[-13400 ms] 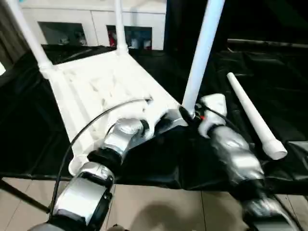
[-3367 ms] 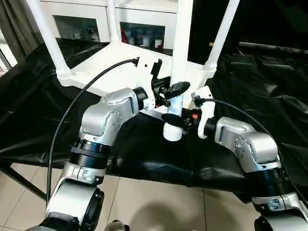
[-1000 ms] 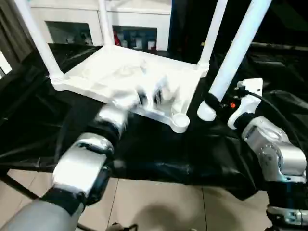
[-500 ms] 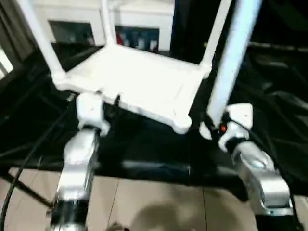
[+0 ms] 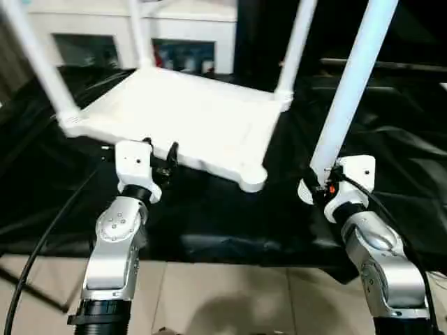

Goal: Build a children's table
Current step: Pick table leg

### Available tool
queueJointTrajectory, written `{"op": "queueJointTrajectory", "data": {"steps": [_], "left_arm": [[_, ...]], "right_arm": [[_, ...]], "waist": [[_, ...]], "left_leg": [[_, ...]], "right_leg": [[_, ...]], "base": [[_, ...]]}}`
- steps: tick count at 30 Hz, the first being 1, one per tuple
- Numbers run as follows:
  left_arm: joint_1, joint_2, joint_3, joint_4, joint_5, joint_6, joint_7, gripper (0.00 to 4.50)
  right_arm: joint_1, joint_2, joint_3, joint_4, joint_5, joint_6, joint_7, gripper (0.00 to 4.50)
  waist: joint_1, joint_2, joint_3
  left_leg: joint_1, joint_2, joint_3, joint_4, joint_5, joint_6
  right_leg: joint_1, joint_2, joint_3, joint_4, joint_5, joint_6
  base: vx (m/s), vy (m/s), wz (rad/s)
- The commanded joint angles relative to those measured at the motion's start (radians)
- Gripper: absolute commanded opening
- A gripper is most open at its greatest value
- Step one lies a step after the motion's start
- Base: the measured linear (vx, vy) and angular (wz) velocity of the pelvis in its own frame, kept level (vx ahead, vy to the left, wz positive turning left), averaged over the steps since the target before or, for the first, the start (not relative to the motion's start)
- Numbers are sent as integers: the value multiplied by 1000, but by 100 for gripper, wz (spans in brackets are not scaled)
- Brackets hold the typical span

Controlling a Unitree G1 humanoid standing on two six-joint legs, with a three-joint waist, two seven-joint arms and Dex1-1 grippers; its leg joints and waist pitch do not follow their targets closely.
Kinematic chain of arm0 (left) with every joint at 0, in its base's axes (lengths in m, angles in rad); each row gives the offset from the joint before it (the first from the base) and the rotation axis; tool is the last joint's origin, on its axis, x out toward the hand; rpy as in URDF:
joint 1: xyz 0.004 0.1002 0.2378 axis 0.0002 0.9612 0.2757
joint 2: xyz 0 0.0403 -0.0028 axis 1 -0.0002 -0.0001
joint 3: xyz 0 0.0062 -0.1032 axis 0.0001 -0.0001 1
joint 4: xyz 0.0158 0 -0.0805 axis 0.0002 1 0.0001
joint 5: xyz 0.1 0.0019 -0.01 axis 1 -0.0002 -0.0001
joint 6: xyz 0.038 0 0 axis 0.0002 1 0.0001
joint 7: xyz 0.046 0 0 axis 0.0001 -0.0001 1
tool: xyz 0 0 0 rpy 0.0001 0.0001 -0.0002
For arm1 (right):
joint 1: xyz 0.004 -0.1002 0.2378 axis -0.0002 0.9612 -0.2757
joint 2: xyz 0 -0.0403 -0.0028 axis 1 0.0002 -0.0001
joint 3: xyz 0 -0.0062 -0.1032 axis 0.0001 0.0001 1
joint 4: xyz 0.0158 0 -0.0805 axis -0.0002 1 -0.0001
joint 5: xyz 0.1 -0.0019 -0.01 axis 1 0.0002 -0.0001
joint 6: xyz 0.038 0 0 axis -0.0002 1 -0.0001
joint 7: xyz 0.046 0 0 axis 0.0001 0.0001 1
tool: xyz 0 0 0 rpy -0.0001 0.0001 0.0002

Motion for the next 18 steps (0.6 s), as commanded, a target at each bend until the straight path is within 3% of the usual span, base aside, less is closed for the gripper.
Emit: {"op": "queueJointTrajectory", "data": {"steps": [1,3,4,5,6,7,9,11,13,14,15,16,17,18], "left_arm": [[1,5,-12,-25,-4,20,3,307],[2,7,-14,-29,-8,26,5,307],[2,8,-14,-30,-10,28,5,307],[1,9,-14,-31,-10,31,5,307],[1,9,-14,-31,-10,31,5,307],[1,9,-14,-31,-10,31,5,307],[1,9,-14,-38,-14,39,7,307],[2,11,-15,-44,-16,45,10,307],[1,11,-15,-43,-16,45,11,307],[0,12,-14,-44,-16,47,13,307],[0,12,-14,-45,-16,47,14,307],[0,12,-13,-46,-16,47,15,307],[0,13,-13,-47,-17,48,16,307],[0,14,-13,-47,-17,48,18,307]], "right_arm": [[2,5,-6,-27,3,-15,-1,188],[1,6,-3,-24,1,-16,1,188],[0,6,-2,-23,0,-17,1,188],[-2,6,-1,-21,-1,-18,1,188],[-2,6,-1,-21,-1,-18,1,188],[-2,6,-1,-21,-1,-18,1,188],[-3,5,3,-21,-1,-19,2,188],[-6,-4,13,-21,-5,-14,14,188],[-7,-8,17,-21,-8,-12,19,188],[-8,-18,31,-25,0,18,42,188],[-7,-31,47,-29,-15,15,51,188],[-5,-39,60,-31,-30,11,54,188],[-5,-40,64,-30,-37,4,51,188],[-7,-35,61,-28,-39,-5,44,188]], "waist": [[-21,11,-38],[-41,11,-39],[-50,9,-40],[-53,7,-43],[-54,4,-49],[-53,3,-59],[-55,4,-67],[-54,5,-77],[-51,8,-82],[-33,-10,-80],[-32,9,-95],[-35,22,-102],[-41,19,-100],[-42,28,-96]], "left_leg": [[60,14,-25,-82,-705,-9],[49,18,-35,-91,-720,-12],[57,7,-31,-82,-696,-10],[55,2,-28,-77,-668,-7],[42,-5,-24,-74,-598,2],[27,-6,-21,-77,-520,16],[20,-2,-18,-80,-446,39],[24,2,-10,-79,-345,78],[27,1,-5,-76,-290,103],[-50,-29,-24,-60,-188,196],[-68,-46,-40,-33,-58,310],[-63,-57,-57,-15,70,387],[-62,-63,-68,-9,126,418],[-38,-71,-90,-6,205,458]], "right_leg": [[16,-9,-20,-112,-686,-2],[51,-26,-19,-98,-649,-24],[44,-33,-16,-108,-684,-35],[46,-37,-14,-110,-700,-39],[58,-43,-5,-109,-714,-47],[73,-46,6,-101,-676,-67],[78,-40,15,-86,-586,-114],[84,-31,20,-66,-413,-203],[89,-28,21,-54,-322,-248],[140,-45,-1,-54,-245,-248],[164,-70,-27,-58,-177,-210],[165,-57,-50,-51,-121,-197],[163,-43,-59,-46,-102,-191],[157,-21,-78,-41,-102,-182]], "base": [[0,0,0],[36,13,-8],[72,16,-12],[108,13,-17],[69,1,-8],[73,-11,-8],[35,-9,-2],[87,-21,1],[109,-12,5],[107,-7,6],[95,17,25],[101,27,53],[101,27,53],[115,17,61]]}}
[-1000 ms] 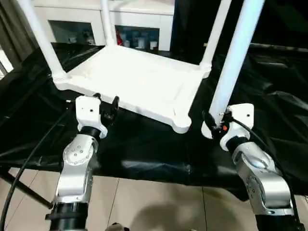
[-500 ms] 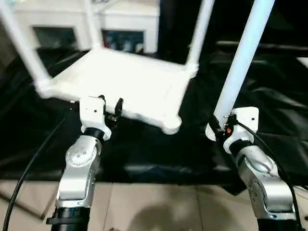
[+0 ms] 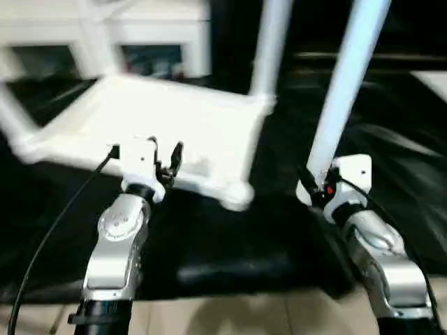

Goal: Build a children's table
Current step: Pick table leg

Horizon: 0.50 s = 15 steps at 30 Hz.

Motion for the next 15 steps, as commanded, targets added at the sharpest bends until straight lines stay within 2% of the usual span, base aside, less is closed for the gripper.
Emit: {"op": "queueJointTrajectory", "data": {"steps": [1,2,3,4,5,6,7,8,9,10,11,12,13,14,15], "left_arm": [[5,7,7,-21,-7,10,12,307],[7,8,8,-24,-7,11,13,307],[8,8,8,-25,-7,12,13,307],[11,8,8,-28,-7,13,14,307],[11,8,8,-29,-7,14,15,307],[12,8,8,-30,-9,15,15,307],[12,10,8,-31,-19,14,3,307],[14,17,1,-32,-26,16,-15,307],[15,25,-7,-27,-33,13,-37,307],[15,35,-17,-21,-35,8,-58,307],[13,42,-23,-15,-34,7,-66,307],[10,46,-25,-9,-33,6,-72,307],[-2,60,-35,10,-33,0,-96,307],[-27,86,-56,50,-36,-5,-152,307],[-32,90,-60,59,-36,-5,-160,307]], "right_arm": [[-8,17,5,-23,7,-19,1,188],[-9,34,-16,-22,33,-20,-2,188],[-9,40,-24,-23,43,-17,-4,188],[-9,41,-30,-24,51,-13,-4,188],[-8,36,-26,-24,49,-16,2,188],[-7,28,-20,-24,46,-22,11,188],[-7,24,-15,-26,44,-24,15,188],[-7,24,-18,-27,46,-24,14,188],[-8,24,-21,-27,46,-24,13,188],[-9,25,-24,-26,44,-24,13,188],[-11,27,-26,-25,41,-25,13,188],[-11,27,-27,-25,40,-24,13,188],[-13,29,-29,-24,37,-21,12,188],[-16,25,-28,-24,37,-18,14,188],[-17,23,-28,-24,38,-18,14,188]], "waist": [[2,2,-79],[-6,11,-78],[-35,28,-84],[-24,-1,-68],[-5,-15,-56],[4,-33,-46],[16,-61,-51],[64,-91,-69],[86,-76,-74],[83,-77,-63],[85,-60,-69],[81,-28,-69],[80,-13,-71],[78,-8,-77],[78,-11,-78]], "left_leg": [[13,-40,-15,-45,303,383],[77,-30,-65,-51,362,448],[174,36,-82,-48,388,446],[211,136,-138,-75,314,465],[194,114,-114,-76,274,448],[163,69,-74,-70,192,391],[113,0,-26,-41,119,322],[-8,-102,22,65,11,237],[-29,-81,13,88,19,174],[-33,-63,10,21,194,-4],[-23,-57,12,-10,256,-31],[-4,-24,7,-45,300,-20],[-4,-3,-3,-44,296,-6],[16,33,-9,-40,240,-5],[19,38,-9,-41,214,-6]], "right_leg": [[92,11,7,-24,-58,-169],[60,41,4,4,-81,-155],[-26,51,31,46,-128,-152],[-108,8,102,138,-152,-80],[-127,-9,139,140,-86,-52],[-100,-24,162,91,-28,-79],[-37,-37,190,40,24,-98],[109,-79,296,8,148,-145],[127,-118,317,15,253,-188],[87,-43,232,80,691,-151],[75,-18,207,96,778,-123],[45,-13,182,92,770,-87],[36,-8,183,97,735,-76],[21,-15,185,92,611,-88],[23,-19,190,87,556,-101]], "base": [[137,-1,63],[137,-1,63],[132,-37,49],[101,-70,15],[101,-70,15],[93,-89,0],[104,-100,9],[104,-100,9],[97,-72,20],[50,-61,8],[50,-61,8],[-61,-25,-11],[-82,-10,-2],[-82,-10,-2],[0,0,0]]}}
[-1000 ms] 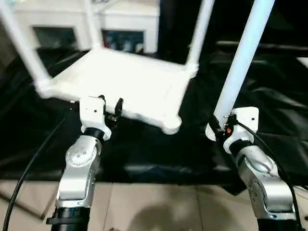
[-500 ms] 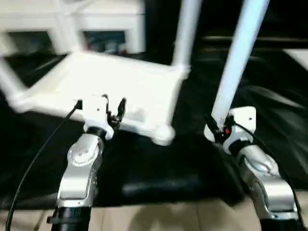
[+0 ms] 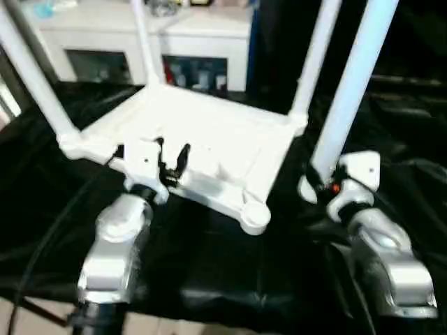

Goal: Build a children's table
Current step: Pick table leg

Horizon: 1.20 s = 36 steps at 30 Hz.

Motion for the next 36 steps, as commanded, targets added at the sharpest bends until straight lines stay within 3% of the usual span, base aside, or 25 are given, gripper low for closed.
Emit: {"op": "queueJointTrajectory", "data": {"steps": [1,2,3,4,6,7,9,10,12,13,14,16,18,19,20,21,22,23,25,26,27,28,29,31,36], "left_arm": [[-36,25,-31,51,3,-11,-68,307],[-54,35,-41,78,-4,-16,-105,307],[-75,42,-48,107,-18,-17,-148,307],[-110,54,-60,150,-48,-1,-223,334],[-151,85,-98,188,-74,54,-326,341],[-210,125,-162,251,-48,13,-434,341],[-244,138,-192,288,-33,-15,-489,354],[-302,155,-242,354,-7,-48,-588,368],[-342,165,-280,403,16,-70,-660,381],[-397,176,-325,481,49,-93,-750,384],[-397,176,-325,481,49,-93,-750,392],[-482,201,-406,609,132,-161,-836,419],[-503,208,-427,640,142,-179,-848,424],[-543,194,-450,714,177,-228,-819,424],[-586,171,-469,802,217,-274,-766,424],[-618,154,-482,871,245,-312,-730,424],[-623,151,-485,881,252,-319,-720,424],[-664,126,-506,979,301,-376,-630,424],[-684,106,-513,1044,319,-399,-585,424],[-687,100,-513,1062,318,-401,-587,424],[-686,96,-512,1073,315,-403,-591,395],[-686,94,-511,1078,313,-404,-593,388],[-687,89,-507,1094,311,-414,-595,388],[-694,75,-495,1132,304,-426,-591,362],[-706,64,-493,1182,309,-450,-597,323]], "right_arm": [[-11,-10,-6,-17,3,-6,-1,188],[-12,-18,-4,-16,3,-3,2,188],[-14,-27,-1,-13,3,-4,9,188],[-18,-39,-1,-6,5,-6,22,188],[-28,-55,-7,7,2,-7,38,188],[-46,-73,-16,23,5,-10,67,188],[-57,-86,-18,32,7,-12,85,188],[-74,-106,-22,50,17,-14,114,188],[-85,-123,-22,65,25,-16,139,188],[-96,-148,-13,83,23,-26,173,188],[-96,-148,-13,83,23,-26,173,188],[-106,-184,1,99,22,-42,216,188],[-108,-190,2,103,23,-45,224,188],[-111,-195,-1,105,23,-47,231,188],[-112,-201,-2,105,22,-49,238,188],[-113,-206,-3,106,21,-50,244,188],[-112,-207,-2,105,20,-51,245,188],[-105,-215,5,100,13,-57,256,188],[-96,-216,9,96,13,-61,261,188],[-92,-216,10,95,13,-62,261,188],[-89,-216,12,95,11,-63,260,188],[-88,-216,14,95,10,-64,259,188],[-86,-215,16,96,8,-67,258,188],[-82,-212,17,96,5,-70,256,188],[-80,-207,21,100,-1,-75,253,188]], "waist": [[6,0,-57],[8,1,-54],[13,-3,-48],[21,-1,-44],[19,-9,-41],[17,-18,-37],[16,-14,-37],[13,-19,-37],[14,-28,-42],[15,-25,-45],[15,-25,-47],[17,-27,-54],[21,-31,-64],[20,-33,-66],[24,-30,-67],[21,-25,-66],[26,-31,-65],[27,-33,-64],[29,-34,-62],[29,-35,-62],[30,-36,-61],[32,-19,-61],[28,-28,-61],[29,-23,-60],[31,-24,-60]], "left_leg": [[23,78,-9,-68,69,58],[23,79,-6,-72,22,48],[30,83,0,-82,-68,27],[36,82,8,-89,-117,13],[40,85,22,-100,-185,-2],[39,81,29,-106,-211,-3],[41,82,36,-110,-242,-15],[34,83,37,-114,-232,-16],[35,87,41,-113,-193,-3],[34,86,44,-111,-155,9],[34,84,46,-109,-140,14],[30,82,51,-102,-72,42],[24,83,53,-92,-1,76],[17,78,56,-86,35,106],[19,78,57,-82,44,126],[17,77,57,-80,42,130],[20,82,57,-82,12,132],[18,85,55,-84,7,133],[19,88,54,-86,-12,132],[18,87,55,-85,-13,132],[19,88,55,-86,-14,134],[19,89,52,-85,-14,131],[20,90,54,-87,-23,130],[20,90,54,-87,-37,128],[23,92,53,-89,-52,123]], "right_leg": [[43,-106,49,-68,464,-131],[43,-108,50,-74,392,-150],[37,-112,51,-86,239,-181],[34,-115,55,-95,127,-195],[27,-114,53,-105,12,-206],[24,-116,55,-114,-59,-199],[19,-121,58,-120,-141,-183],[22,-122,56,-121,-138,-179],[21,-126,54,-120,-83,-181],[22,-127,53,-116,-28,-190],[20,-126,52,-116,-9,-192],[25,-126,52,-110,101,-198],[30,-132,52,-94,232,-217],[29,-128,50,-90,300,-230],[27,-130,49,-87,338,-244],[27,-128,48,-86,344,-248],[28,-133,48,-91,321,-255],[30,-135,47,-90,313,-261],[30,-134,46,-94,275,-267],[30,-133,46,-94,272,-270],[29,-136,46,-95,261,-275],[29,-138,46,-93,258,-279],[29,-136,47,-95,259,-285],[28,-137,47,-97,249,-298],[27,-136,47,-98,239,-304]], "base": [[0,0,0],[0,0,0],[-52,30,2],[-63,32,4],[-63,33,4],[-57,46,0],[-55,47,-1],[0,0,0],[0,0,0],[0,0,0],[0,0,0],[0,0,0],[0,0,0],[0,0,0],[0,0,0],[0,0,0],[0,0,0],[0,0,0],[0,0,0],[0,0,0],[0,0,0],[0,0,0],[0,0,0],[0,0,0],[0,0,0]]}}
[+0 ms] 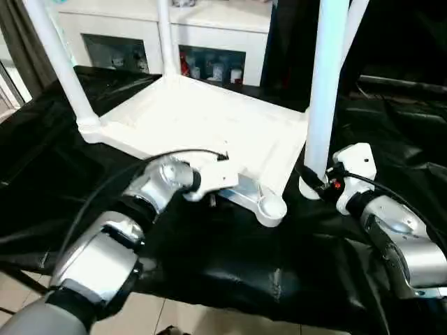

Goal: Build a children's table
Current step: Pick table leg

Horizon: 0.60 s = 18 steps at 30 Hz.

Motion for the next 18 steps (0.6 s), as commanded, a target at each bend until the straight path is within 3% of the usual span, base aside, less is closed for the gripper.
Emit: {"op": "queueJointTrajectory", "data": {"steps": [1,10,18], "left_arm": [[-25,-8,14,46,6,-27,-17,311],[-44,-2,-5,69,8,3,-223,254],[-58,12,-27,79,42,45,-329,184]], "right_arm": [[0,-1,8,-11,-9,-14,3,188],[-2,-2,18,-1,-19,-23,4,188],[-7,-9,24,14,-29,-30,3,188]], "waist": [[5,-7,-71],[11,-9,-70],[15,-10,-63]], "left_leg": [[27,77,-29,-64,-85,83],[28,79,-28,-66,-76,92],[32,81,-27,-73,-125,67]], "right_leg": [[40,-102,45,-66,204,-314],[38,-106,46,-65,209,-318],[37,-108,48,-76,110,-313]], "base": [[0,0,0],[0,0,0],[0,0,0]]}}
